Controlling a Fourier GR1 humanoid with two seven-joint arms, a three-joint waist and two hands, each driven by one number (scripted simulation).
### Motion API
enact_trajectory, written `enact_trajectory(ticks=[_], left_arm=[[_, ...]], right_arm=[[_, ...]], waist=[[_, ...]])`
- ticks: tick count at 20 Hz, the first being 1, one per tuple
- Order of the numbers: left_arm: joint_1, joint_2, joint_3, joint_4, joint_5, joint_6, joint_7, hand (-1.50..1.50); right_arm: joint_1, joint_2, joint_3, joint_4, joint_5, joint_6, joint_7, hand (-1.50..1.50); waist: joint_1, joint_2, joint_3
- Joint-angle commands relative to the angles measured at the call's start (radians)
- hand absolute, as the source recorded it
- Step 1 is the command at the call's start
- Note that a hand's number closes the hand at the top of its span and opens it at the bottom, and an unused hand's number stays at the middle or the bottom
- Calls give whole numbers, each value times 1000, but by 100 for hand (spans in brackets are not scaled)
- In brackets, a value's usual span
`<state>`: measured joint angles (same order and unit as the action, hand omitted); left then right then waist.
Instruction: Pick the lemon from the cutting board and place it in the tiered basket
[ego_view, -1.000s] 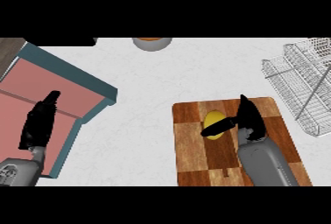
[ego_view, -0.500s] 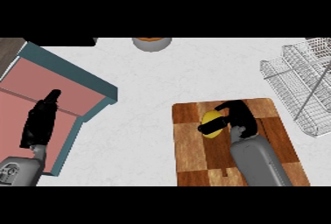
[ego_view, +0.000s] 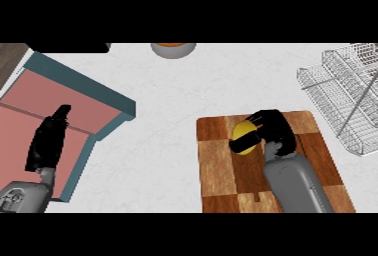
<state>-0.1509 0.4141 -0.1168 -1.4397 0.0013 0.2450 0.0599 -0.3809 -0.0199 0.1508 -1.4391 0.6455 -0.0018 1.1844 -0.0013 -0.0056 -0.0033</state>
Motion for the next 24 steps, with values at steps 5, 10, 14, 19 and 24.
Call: enact_trajectory(ticks=[5,10,14,19,24], left_arm=[[-49,-7,-17,-10,-1,-34,9,0],[-62,-15,-34,-22,-7,-40,-5,0],[-76,-18,-49,-29,-19,-43,-1,0],[-101,-34,-61,-19,-29,-38,9,0],[-112,-37,-62,-1,-34,-41,25,0]], right_arm=[[-312,-79,-217,239,202,-149,173,150],[-440,-198,-320,331,363,-258,135,150],[-535,-282,-339,408,555,-307,150,150],[-686,-354,-357,503,756,-329,179,150],[-814,-404,-364,645,935,-218,236,150]], waist=[[63,36,1],[114,56,-1],[132,55,-3],[142,55,-2],[125,44,-2]])
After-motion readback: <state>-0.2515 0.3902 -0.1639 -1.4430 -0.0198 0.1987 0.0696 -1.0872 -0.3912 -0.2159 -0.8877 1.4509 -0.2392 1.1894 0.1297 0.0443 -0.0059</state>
